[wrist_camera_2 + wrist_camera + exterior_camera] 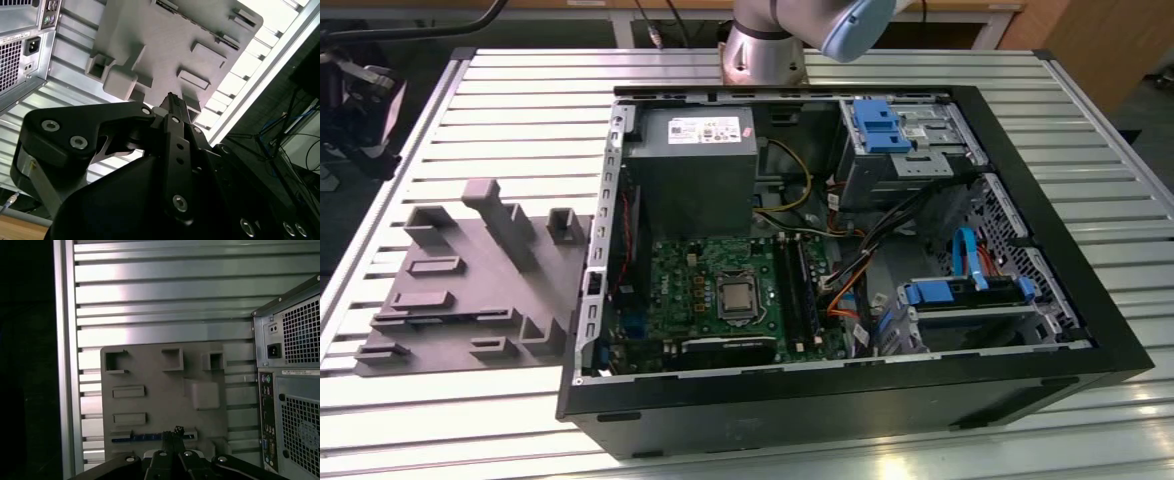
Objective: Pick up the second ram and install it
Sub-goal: 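Reach for the second ram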
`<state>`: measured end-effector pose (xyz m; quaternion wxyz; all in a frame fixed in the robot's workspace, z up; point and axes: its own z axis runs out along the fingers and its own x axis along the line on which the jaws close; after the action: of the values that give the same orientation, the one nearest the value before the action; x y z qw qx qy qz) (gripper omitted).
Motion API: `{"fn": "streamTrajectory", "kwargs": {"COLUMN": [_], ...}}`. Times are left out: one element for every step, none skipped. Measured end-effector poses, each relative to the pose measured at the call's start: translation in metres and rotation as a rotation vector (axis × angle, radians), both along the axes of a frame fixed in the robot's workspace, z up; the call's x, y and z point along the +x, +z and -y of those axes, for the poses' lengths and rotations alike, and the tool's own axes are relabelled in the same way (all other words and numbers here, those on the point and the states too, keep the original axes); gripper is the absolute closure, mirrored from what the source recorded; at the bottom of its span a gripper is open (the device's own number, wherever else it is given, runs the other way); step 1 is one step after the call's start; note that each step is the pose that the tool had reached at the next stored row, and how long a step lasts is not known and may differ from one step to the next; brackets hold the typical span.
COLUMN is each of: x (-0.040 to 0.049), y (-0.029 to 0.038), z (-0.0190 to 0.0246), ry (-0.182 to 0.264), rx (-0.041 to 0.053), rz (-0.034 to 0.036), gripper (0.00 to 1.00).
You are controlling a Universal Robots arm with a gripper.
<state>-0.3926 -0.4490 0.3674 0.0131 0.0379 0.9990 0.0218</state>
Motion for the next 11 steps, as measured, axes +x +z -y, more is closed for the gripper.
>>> {"fn": "streamTrajectory", "kwargs": {"x": [-0.0003, -0.0007, -0.001, -0.0014, -0.0017, -0.0021, -0.0024, -0.0027, -0.0031, -0.0035, -0.0038], "y": [-0.0001, -0.0003, -0.0004, -0.0005, -0.0007, -0.0009, -0.0011, -0.0012, -0.0014, -0.0015, -0.0017], "z": [0.0003, 0.0006, 0.0009, 0.0011, 0.0014, 0.0017, 0.002, 0.0023, 0.0026, 0.0029, 0.0032], "ry": [0.0, 0.0, 0.0, 0.0, 0.0, 0.0, 0.0, 0.0, 0.0, 0.0, 0.0], "rx": [-0.0001, 0.0, -0.0001, -0.0001, -0.0001, -0.0001, -0.0001, -0.0001, 0.0, -0.0001, 0.0], "rz": [0.0, 0.0, 0.0, -0.0001, -0.0001, 0.0, 0.0, -0.0001, -0.0001, -0.0001, 0.0], "gripper": [0.89, 0.89, 0.89, 0.89, 0.89, 0.89, 0.89, 0.89, 0.89, 0.89, 0.89]}}
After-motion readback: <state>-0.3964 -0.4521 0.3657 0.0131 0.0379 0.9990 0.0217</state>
